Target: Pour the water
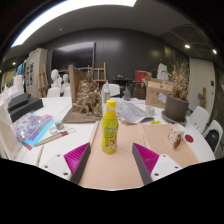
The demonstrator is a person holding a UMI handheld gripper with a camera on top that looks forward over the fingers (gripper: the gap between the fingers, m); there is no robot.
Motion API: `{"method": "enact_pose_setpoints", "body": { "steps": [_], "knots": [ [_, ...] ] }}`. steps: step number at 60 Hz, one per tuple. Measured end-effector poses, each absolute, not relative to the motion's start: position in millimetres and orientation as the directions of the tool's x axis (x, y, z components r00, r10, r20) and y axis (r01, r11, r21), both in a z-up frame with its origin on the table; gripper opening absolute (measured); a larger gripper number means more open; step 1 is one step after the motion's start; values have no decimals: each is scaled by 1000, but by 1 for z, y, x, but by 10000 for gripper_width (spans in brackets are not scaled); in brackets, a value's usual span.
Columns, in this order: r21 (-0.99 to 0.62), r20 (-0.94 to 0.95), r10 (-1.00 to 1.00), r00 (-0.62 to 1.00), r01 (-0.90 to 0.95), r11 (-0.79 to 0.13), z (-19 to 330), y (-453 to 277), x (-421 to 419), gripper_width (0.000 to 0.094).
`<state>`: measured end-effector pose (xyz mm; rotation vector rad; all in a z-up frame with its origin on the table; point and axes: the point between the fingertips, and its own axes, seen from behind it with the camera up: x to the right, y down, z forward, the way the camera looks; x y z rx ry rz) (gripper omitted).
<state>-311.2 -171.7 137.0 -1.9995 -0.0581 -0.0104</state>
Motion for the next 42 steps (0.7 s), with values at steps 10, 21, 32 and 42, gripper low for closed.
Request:
{"method": "enact_pose_setpoints", "body": {
  "steps": [10, 21, 32, 42],
  "knots": [
    [-930, 37, -20, 999, 27, -368, 105, -89, -321, 853],
    [-932, 37, -48, 998, 17, -363, 68, -31, -321, 777],
    [-936, 42, -35, 999, 27, -350, 56, -12, -323, 459],
    [-930, 5, -10, 1000, 1, -368, 56, -16, -324, 299]
  ]
}}
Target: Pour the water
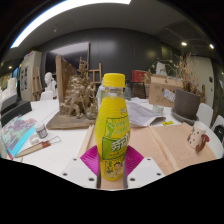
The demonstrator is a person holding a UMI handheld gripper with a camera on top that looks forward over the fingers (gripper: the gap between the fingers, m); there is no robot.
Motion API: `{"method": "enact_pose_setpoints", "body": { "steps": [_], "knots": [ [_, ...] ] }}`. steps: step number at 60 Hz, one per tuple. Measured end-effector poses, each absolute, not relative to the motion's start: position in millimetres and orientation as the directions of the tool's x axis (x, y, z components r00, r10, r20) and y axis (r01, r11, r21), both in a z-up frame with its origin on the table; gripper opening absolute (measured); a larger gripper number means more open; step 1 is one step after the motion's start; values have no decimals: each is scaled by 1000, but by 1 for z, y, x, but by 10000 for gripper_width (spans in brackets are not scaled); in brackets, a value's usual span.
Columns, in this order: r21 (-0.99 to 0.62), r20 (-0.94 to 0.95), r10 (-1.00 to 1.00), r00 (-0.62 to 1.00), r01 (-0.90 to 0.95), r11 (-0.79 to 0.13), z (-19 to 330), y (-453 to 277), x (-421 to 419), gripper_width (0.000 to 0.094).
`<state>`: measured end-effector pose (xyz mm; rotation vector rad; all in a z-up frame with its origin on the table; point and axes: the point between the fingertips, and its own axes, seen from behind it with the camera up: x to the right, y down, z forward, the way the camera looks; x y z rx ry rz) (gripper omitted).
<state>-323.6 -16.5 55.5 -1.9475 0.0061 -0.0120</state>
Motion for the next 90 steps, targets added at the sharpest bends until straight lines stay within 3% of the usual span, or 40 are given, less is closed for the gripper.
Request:
{"method": "enact_pose_setpoints", "body": {
  "steps": [8, 13, 25, 32, 40, 49, 56, 59, 78, 85, 90],
  "knots": [
    [-925, -7, -13, 1000, -12, -380, 63, -23, -320, 284],
    [-934, -69, -16, 997, -71, -350, 88, -26, -310, 284],
    [-835, -498, -18, 867, -484, -261, 179, -19, -271, 282],
    [-613, -773, -18, 634, -754, -235, 219, -9, -230, 281],
    [-233, -970, -18, 243, -948, -217, 237, 7, -175, 280],
    [55, -997, -56, -45, -977, -206, 216, 23, -125, 279],
    [352, -936, -56, -348, -910, -221, 202, 32, -106, 281],
    [416, -909, -83, -408, -885, -207, 194, 33, -100, 282],
    [454, -891, -125, -436, -855, -253, 183, 37, -94, 281],
    [218, -974, -126, -188, -926, -308, 193, 37, -95, 279],
    [-82, -992, -68, 109, -945, -318, 213, 40, -80, 281]
  ]
}}
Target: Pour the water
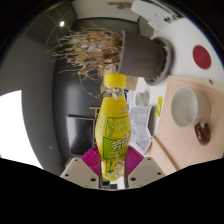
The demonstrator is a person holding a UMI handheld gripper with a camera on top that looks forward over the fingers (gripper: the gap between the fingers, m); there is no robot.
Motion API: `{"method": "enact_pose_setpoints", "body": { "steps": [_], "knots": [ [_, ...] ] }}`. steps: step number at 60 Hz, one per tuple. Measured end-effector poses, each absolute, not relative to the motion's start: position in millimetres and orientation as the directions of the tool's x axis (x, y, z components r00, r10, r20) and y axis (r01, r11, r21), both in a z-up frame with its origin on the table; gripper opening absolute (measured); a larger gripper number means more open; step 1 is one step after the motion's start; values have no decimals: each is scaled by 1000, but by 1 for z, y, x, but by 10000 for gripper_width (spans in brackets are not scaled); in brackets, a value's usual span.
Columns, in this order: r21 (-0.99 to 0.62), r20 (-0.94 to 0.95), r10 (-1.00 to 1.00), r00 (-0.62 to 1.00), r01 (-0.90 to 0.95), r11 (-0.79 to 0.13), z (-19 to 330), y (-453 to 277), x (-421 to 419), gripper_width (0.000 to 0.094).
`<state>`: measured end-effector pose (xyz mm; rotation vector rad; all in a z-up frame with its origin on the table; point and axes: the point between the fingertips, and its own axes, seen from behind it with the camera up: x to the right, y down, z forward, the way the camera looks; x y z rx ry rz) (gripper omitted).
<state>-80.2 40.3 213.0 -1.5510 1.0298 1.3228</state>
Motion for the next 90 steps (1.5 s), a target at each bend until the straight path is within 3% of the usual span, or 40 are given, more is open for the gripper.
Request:
{"method": "enact_pose_setpoints", "body": {
  "steps": [8, 14, 19, 23, 30, 42, 48, 58, 66, 72, 78, 90],
  "knots": [
    [-544, -835, 58, 547, -806, -233, 273, 44, -31, 284],
    [-763, -645, 99, 757, -634, -124, 314, 40, 18, 285],
    [-882, -471, 63, 880, -467, -62, 327, 39, 59, 285],
    [-944, -329, 11, 944, -329, -35, 317, 34, 98, 284],
    [-976, -198, -62, 978, -203, -76, 268, 35, 154, 285],
    [-963, 57, -132, 990, 19, -269, 152, 33, 218, 284],
    [-941, 53, -138, 989, 3, -339, 102, 28, 225, 290],
    [-916, 47, -156, 987, -20, -401, 47, 16, 228, 300],
    [-935, 16, -185, 983, -51, -351, 51, 16, 229, 425],
    [-920, -11, -210, 978, -92, -381, 48, 8, 233, 520],
    [-907, -29, -244, 969, -128, -401, 56, -4, 232, 870],
    [-882, -28, -289, 957, -159, -443, 107, -60, 200, 857]
  ]
}}
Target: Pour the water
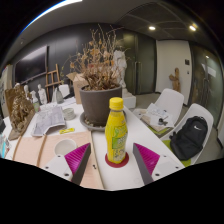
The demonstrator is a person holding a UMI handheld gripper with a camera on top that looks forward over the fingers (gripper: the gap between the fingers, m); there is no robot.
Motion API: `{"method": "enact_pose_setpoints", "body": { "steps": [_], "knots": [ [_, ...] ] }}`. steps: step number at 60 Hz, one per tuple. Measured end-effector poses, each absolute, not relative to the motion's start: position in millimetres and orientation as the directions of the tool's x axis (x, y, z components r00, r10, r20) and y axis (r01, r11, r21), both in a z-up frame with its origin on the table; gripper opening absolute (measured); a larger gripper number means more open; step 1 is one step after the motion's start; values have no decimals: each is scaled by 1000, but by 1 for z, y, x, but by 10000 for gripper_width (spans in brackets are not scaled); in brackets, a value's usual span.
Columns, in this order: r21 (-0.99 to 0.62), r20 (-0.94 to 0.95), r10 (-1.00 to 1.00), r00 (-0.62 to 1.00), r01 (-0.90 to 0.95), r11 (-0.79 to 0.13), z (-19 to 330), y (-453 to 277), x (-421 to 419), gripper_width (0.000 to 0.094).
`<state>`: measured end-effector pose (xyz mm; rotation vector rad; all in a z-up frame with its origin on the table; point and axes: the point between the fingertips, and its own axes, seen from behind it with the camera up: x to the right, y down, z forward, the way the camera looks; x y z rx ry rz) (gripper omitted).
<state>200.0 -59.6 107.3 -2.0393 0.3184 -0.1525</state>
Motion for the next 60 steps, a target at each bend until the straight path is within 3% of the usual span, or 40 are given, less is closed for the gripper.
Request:
{"method": "enact_pose_setpoints", "body": {
  "steps": [19, 32, 60],
  "knots": [
    [-822, -38, -327, 944, -216, -527, 189, -217, 94, 861],
    [-818, 13, -324, 946, -176, -548, 218, -306, 41, 860],
    [-822, 84, -277, 957, -91, -562, 244, -361, -5, 859]
  ]
}}
